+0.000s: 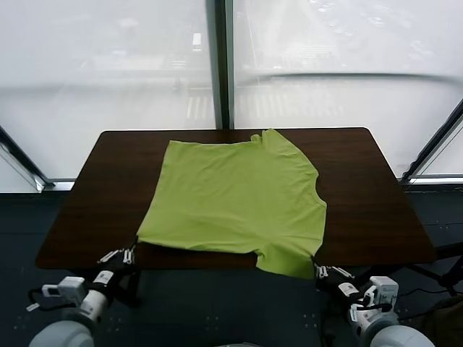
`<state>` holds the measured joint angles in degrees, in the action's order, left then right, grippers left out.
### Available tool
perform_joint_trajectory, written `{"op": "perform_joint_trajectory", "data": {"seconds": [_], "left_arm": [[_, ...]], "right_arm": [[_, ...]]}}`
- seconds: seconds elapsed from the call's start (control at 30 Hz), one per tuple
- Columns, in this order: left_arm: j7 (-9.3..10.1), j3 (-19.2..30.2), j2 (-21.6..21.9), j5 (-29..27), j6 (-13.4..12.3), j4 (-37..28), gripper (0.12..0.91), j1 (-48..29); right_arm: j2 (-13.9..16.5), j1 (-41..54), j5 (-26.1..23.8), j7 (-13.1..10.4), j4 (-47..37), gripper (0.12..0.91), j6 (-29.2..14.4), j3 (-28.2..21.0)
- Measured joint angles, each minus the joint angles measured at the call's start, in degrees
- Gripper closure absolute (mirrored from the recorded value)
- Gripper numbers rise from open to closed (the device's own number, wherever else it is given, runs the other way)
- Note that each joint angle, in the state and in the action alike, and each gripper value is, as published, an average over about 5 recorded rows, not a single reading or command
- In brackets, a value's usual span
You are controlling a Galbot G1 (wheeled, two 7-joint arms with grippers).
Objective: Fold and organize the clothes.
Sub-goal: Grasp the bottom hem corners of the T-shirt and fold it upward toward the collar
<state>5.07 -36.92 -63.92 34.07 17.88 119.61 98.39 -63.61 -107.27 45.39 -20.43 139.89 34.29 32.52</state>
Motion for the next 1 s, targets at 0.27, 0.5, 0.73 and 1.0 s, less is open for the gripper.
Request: {"op": "perform_joint_trajectory", "data": {"seconds": [0.27,0.5,0.73,1.0], "left_arm": [[0.15,-1.4,-0.3,-0.7,0.0,3.8,0.882,4.4],[0.02,-2.9,-0.1,-1.1,-0.4,7.0,0.882,7.6],[-0.35,-2.8,-0.5,-3.2,-1.0,8.2,0.882,6.6],[-0.64,-1.9,-0.3,-3.2,-0.5,6.9,0.882,1.5]], "right_arm": [[2.1,2.8,1.9,0.5,0.1,0.887,-0.8,1.9],[4.3,9.1,2.7,2.7,-1.8,0.887,-3.1,1.4],[6.0,16.2,2.6,5.2,-6.5,0.887,-6.3,-0.1],[5.1,24.2,2.4,6.9,-15.1,0.887,-11.2,-2.8]]}}
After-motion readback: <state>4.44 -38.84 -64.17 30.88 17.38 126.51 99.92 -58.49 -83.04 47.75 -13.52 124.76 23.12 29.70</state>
